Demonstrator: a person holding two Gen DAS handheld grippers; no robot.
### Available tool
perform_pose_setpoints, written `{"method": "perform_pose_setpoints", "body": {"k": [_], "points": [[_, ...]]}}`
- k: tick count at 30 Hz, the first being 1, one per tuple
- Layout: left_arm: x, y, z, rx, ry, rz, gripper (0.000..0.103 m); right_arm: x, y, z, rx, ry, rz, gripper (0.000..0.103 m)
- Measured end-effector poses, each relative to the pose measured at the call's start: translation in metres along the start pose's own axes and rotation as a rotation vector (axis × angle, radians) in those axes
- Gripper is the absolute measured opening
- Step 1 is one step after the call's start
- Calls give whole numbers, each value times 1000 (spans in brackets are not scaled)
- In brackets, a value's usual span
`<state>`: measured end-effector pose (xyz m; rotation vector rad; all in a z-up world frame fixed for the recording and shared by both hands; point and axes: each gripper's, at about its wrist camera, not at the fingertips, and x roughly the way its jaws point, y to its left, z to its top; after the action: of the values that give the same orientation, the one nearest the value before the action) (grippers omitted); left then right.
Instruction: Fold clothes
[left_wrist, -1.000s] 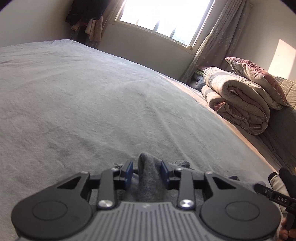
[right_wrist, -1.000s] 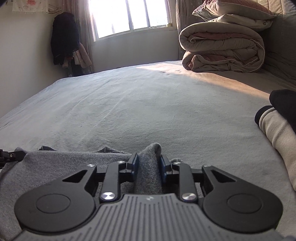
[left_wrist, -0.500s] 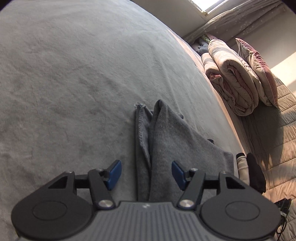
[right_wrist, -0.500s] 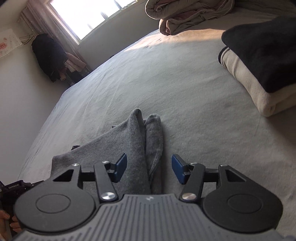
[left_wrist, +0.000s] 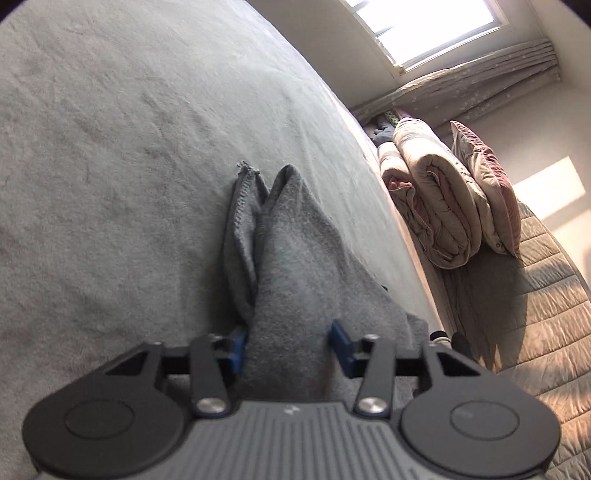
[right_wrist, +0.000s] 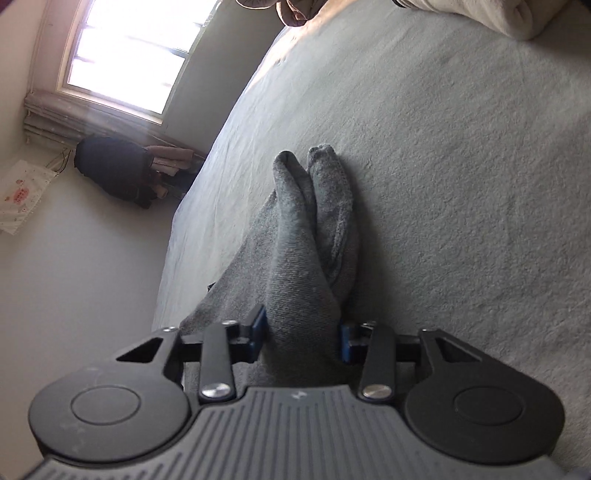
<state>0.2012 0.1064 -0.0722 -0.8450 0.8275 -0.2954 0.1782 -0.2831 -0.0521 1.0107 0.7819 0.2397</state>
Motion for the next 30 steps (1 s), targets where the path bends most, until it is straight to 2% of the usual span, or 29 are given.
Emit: {"method": "perform_pose_setpoints", "body": {"k": [3,5,8,14,22,26,30], "points": [[-9,-1,-3,-72,-41,25,20,-4,11,-5,-2,-54,-29,27],[-17,-9,-5,-46,-49,39,19,-11,16,-7,2,-66,-37,26],[-30,-15,-6,-39,-19,49,19,-21,24,-8,-3,-55,-45,25],[-62,-17,-20,-43,73,67,20,-44,39,-21,-5,-3,-69,25],[-114,-11,-60,-2,199,106,21,-93,45,-68,-22,118,-155,26],[-127,-5,-79,47,218,124,23,-109,42,-85,-35,160,-169,28],[-137,4,-84,98,178,161,27,-109,45,-89,-130,163,-239,33]]}}
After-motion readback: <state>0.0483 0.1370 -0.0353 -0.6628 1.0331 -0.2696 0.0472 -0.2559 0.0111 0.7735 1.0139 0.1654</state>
